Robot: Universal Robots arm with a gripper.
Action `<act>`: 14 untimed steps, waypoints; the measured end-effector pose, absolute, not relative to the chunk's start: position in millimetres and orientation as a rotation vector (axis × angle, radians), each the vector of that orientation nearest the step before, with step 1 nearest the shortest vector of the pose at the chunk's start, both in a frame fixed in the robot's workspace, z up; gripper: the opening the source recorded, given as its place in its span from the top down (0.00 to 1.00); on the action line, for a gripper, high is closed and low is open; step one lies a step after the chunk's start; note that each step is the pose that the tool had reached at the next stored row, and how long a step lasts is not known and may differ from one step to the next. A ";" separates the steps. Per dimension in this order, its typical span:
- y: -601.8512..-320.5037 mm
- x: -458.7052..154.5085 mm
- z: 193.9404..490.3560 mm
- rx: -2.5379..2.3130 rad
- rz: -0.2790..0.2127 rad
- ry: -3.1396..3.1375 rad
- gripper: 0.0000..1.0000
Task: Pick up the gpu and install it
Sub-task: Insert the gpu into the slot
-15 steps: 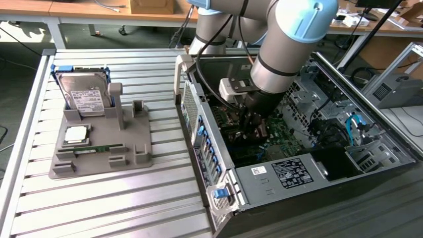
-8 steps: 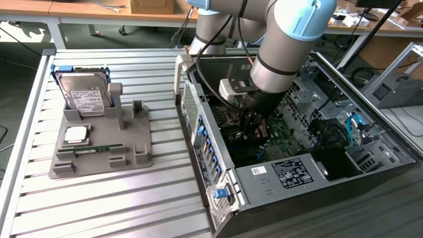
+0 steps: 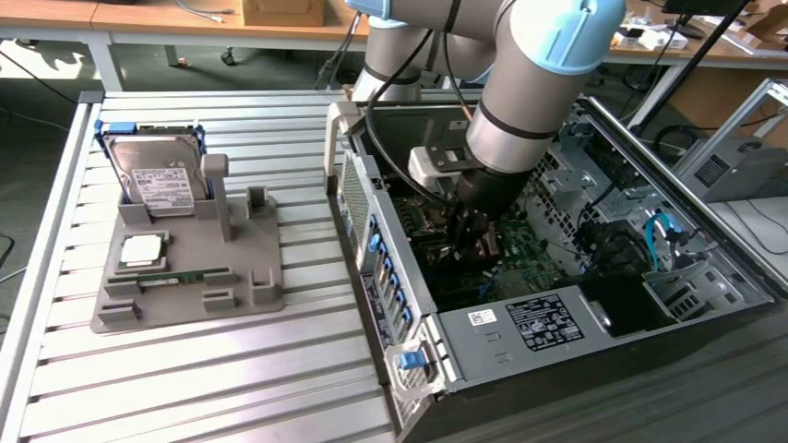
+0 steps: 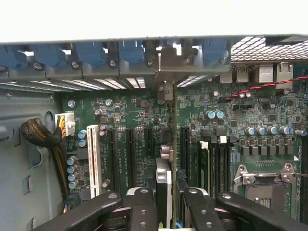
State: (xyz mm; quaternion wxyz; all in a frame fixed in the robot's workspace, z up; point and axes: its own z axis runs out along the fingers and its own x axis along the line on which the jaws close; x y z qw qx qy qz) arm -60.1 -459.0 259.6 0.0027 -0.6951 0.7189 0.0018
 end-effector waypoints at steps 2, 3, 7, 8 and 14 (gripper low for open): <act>-458.4 -60.1 259.7 -2.184 -0.004 2.259 0.73; -458.3 -60.1 259.6 -2.186 -0.009 2.261 0.73; -458.0 -60.1 259.6 -2.192 -0.024 2.268 0.73; -458.0 -60.1 259.7 -2.193 -0.025 2.268 0.73; -457.9 -60.1 259.7 -2.194 -0.027 2.269 0.73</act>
